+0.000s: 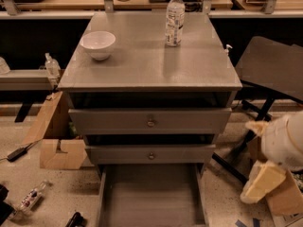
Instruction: Close bottom drawer
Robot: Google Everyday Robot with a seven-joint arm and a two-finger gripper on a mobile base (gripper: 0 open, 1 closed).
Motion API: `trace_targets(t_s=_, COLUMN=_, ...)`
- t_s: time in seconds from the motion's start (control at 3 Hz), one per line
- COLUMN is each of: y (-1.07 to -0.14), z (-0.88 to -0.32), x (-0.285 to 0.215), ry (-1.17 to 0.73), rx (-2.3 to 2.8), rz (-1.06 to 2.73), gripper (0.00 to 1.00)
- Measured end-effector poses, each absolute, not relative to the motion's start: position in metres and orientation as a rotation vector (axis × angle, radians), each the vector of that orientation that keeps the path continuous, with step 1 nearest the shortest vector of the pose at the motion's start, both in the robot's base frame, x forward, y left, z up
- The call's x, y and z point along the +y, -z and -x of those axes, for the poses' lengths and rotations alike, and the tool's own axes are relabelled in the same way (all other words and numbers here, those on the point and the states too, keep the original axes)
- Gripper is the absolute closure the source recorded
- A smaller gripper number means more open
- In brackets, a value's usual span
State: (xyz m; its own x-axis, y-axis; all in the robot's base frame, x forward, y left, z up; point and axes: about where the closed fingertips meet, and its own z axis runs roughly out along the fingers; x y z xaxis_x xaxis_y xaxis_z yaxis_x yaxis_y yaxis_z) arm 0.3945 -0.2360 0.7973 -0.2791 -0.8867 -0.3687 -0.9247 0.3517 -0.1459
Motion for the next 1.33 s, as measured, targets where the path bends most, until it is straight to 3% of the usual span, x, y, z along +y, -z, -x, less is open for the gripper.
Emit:
trace_targets(t_s=0.33, y=-0.701, z=-0.387, x=-0.235, ry=-0.199, rx=2.27, rz=1.579, gripper=0.0)
trace_targets(t_s=1.0, y=-0.685, z=-0.392, x=-0.23, ry=-0.189, rx=2.251, rz=1.558, gripper=0.0)
trace_targets(t_s=1.33, y=-0.623, z=-0.383, x=-0.228, ry=-0.26, rx=2.258, rz=1.511, gripper=0.0)
